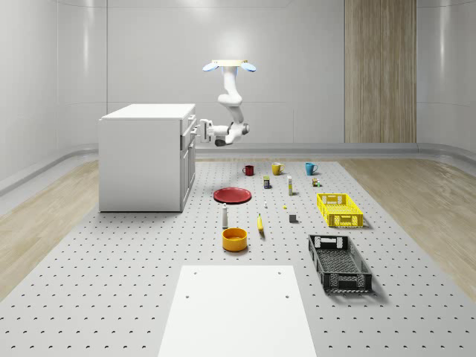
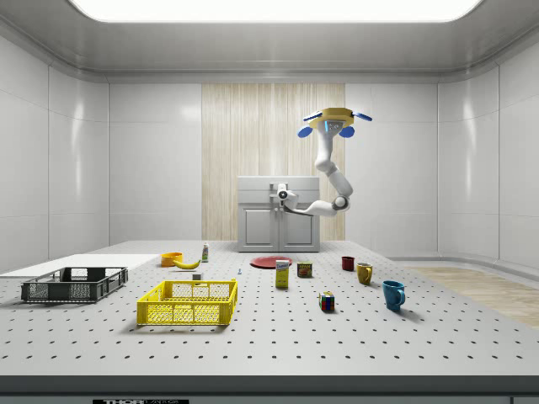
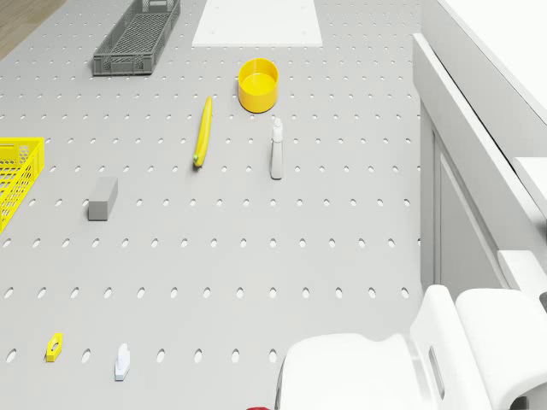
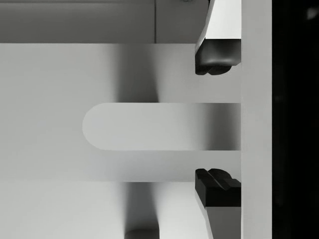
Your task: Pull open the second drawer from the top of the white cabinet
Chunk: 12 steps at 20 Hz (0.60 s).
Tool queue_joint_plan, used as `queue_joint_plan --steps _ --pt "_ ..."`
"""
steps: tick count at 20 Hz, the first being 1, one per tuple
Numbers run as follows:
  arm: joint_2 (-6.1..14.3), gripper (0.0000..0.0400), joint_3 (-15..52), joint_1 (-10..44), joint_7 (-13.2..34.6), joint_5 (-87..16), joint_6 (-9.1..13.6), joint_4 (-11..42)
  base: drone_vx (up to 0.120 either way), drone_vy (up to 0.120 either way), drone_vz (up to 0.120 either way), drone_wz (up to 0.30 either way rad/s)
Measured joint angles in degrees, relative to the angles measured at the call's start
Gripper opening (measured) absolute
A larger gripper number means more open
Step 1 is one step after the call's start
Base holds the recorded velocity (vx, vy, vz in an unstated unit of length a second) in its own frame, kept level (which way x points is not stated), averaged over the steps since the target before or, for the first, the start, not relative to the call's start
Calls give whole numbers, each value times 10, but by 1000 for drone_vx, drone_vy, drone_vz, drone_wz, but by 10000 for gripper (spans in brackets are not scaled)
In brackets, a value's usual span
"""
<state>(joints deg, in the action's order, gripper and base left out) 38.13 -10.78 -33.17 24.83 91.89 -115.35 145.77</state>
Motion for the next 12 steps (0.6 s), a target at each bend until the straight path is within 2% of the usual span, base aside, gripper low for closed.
queue_joint_plan --steps 2,5,8,12 --pt "-4 193 6 0 -2 6 -2 -2 0 0 0 0" --pt "-8 144 13 3 -4 13 -4 -4 0 0 0 0" --pt "-6 123 14 8 -2 11 1 -3 0 0 0 0" --pt "-1 132 14 17 13 1 8 -2 0 0 0 0"
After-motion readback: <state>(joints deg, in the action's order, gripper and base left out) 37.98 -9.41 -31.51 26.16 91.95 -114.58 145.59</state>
